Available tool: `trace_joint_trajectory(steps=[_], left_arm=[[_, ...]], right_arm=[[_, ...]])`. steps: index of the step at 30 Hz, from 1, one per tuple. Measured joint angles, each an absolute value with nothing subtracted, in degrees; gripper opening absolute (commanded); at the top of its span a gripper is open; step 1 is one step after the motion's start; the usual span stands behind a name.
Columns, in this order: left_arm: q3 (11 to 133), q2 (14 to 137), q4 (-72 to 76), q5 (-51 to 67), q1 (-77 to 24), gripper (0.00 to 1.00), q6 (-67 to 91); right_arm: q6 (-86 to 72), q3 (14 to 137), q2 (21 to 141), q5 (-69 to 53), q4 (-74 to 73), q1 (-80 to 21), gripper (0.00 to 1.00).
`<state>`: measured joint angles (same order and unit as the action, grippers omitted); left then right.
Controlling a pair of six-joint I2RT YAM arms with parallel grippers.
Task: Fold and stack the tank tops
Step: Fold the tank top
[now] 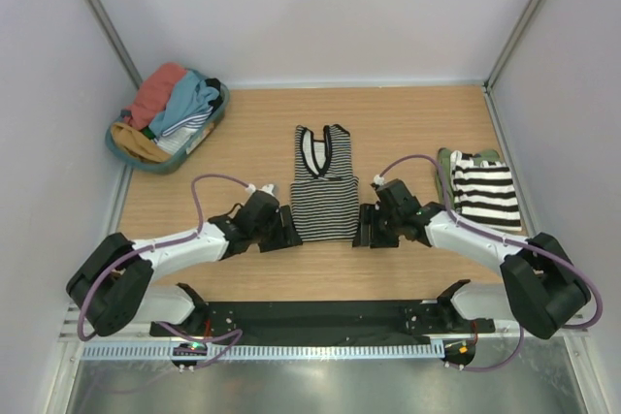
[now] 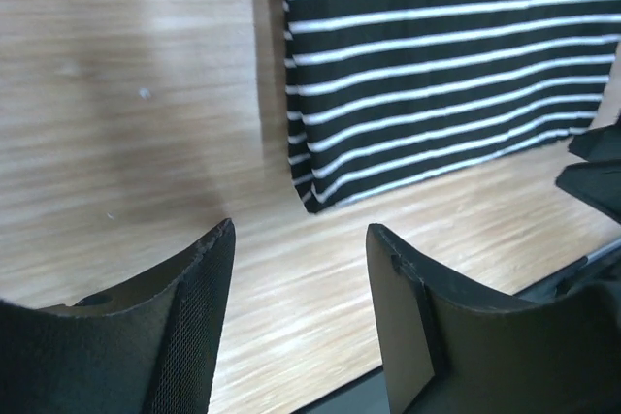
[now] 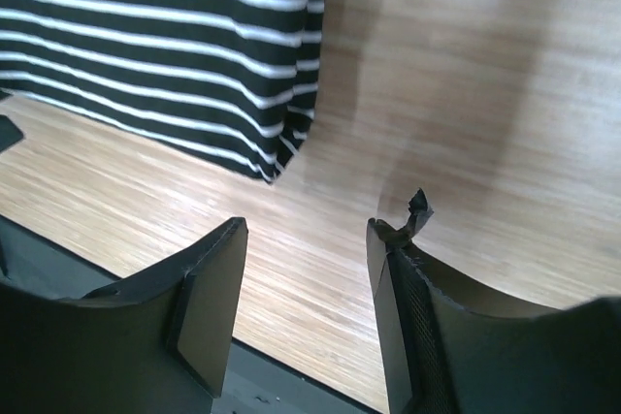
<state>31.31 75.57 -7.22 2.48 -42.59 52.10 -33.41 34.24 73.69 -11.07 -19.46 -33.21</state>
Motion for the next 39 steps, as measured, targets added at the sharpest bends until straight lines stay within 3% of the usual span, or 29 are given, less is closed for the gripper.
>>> trace_joint_trajectory(steps=[9,14,17,18,19,20,22,31,39], left_arm=[[30.8,76.2,-5.7,2.0,-44.1,0.53,52.6],[32.9,80.1,-3.9,2.0,-44.1,0.41,53.3],[34.4,82.6,-3.2,2.0,-44.1,0.22,53.9],[34.8,83.4,-3.0,2.1,-44.1,0.15,54.0],[35.0,83.9,-2.8,2.0,-44.1,0.04,53.9],[35.0,84.1,-2.7,2.2,-44.1,0.00,54.1],[35.0,84.1,-2.8,2.2,-44.2,0.00,54.0],[37.6,77.5,-11.1,2.8,-45.8,0.00,53.6],[51.4,73.4,-23.6,1.4,-45.8,0.03,50.6]], right_arm=[[-34.6,30.9,73.7,-12.1,-14.0,-34.1,0.56],[-34.8,31.8,76.5,-12.4,-10.9,-34.1,0.47],[-34.7,33.3,79.1,-12.7,-10.2,-34.1,0.33],[-34.6,33.8,80.0,-12.8,-10.0,-34.1,0.18],[-34.5,34.0,80.5,-12.6,-9.8,-34.1,0.13],[-34.4,34.1,80.9,-12.6,-9.9,-34.1,0.08],[-34.4,34.1,81.0,-12.6,-10.3,-34.1,0.01],[-34.3,36.3,70.5,-12.3,-20.5,-35.7,0.01],[-32.5,46.4,66.0,-9.2,-31.1,-35.7,0.01]])
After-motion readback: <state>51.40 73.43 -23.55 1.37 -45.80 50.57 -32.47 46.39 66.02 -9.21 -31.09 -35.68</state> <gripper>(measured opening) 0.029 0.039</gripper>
